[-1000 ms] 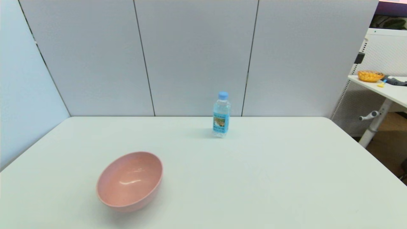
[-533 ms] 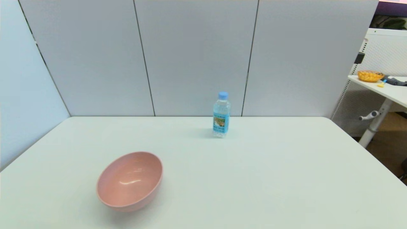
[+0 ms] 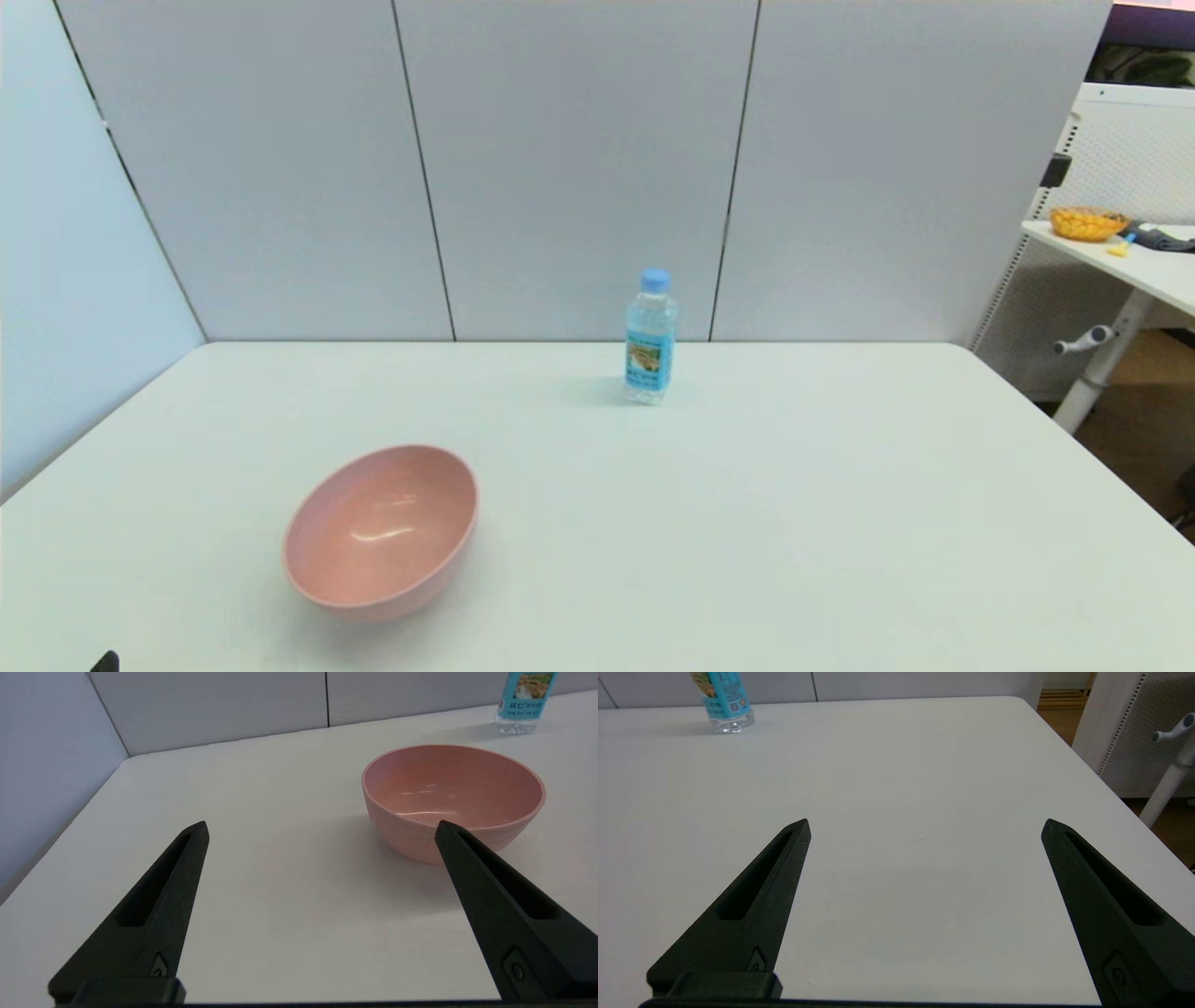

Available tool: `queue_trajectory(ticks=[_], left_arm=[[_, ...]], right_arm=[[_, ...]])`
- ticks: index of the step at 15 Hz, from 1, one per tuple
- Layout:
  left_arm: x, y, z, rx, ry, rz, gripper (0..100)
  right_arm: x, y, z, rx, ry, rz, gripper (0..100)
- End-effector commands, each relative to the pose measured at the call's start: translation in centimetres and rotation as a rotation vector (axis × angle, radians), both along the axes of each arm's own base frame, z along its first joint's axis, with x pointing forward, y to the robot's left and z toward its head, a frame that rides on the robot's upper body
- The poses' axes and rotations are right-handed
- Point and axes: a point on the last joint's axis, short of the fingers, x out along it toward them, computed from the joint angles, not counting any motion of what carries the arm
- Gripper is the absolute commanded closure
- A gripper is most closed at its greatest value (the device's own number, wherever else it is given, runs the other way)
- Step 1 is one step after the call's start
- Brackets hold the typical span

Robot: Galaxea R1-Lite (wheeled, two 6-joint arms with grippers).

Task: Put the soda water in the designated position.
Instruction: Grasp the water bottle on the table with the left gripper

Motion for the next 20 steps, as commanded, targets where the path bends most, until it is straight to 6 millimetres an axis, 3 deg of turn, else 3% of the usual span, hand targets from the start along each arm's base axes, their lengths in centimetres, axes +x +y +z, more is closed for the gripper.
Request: queue_trajectory(ticks=[1, 7, 10, 13, 15, 20], left_arm=[[4.3, -0.2, 3.0, 0.057, 0.093, -0.080, 0], [11.7, -0.4, 6.2, 0.107, 0.149, -0.174, 0], [17.6, -1.1, 6.5, 0.136, 0.161, -0.256, 0], [22.1, -3.3, 6.6, 0.141, 0.195, -0.349, 0], [25.3, -5.8, 6.6, 0.146, 0.207, -0.427, 0], [29.2, -11.3, 5.8, 0.163, 0.217, -0.575, 0]], right_arm=[[0.0, 0.0, 0.0, 0.000, 0.001, -0.001, 0], [0.0, 0.0, 0.0, 0.000, 0.001, 0.001, 0], [0.0, 0.0, 0.0, 0.000, 0.000, -0.001, 0], [0.0, 0.0, 0.0, 0.000, 0.001, -0.001, 0], [0.0, 0.0, 0.0, 0.000, 0.003, 0.001, 0], [0.0, 0.0, 0.0, 0.000, 0.001, 0.001, 0]])
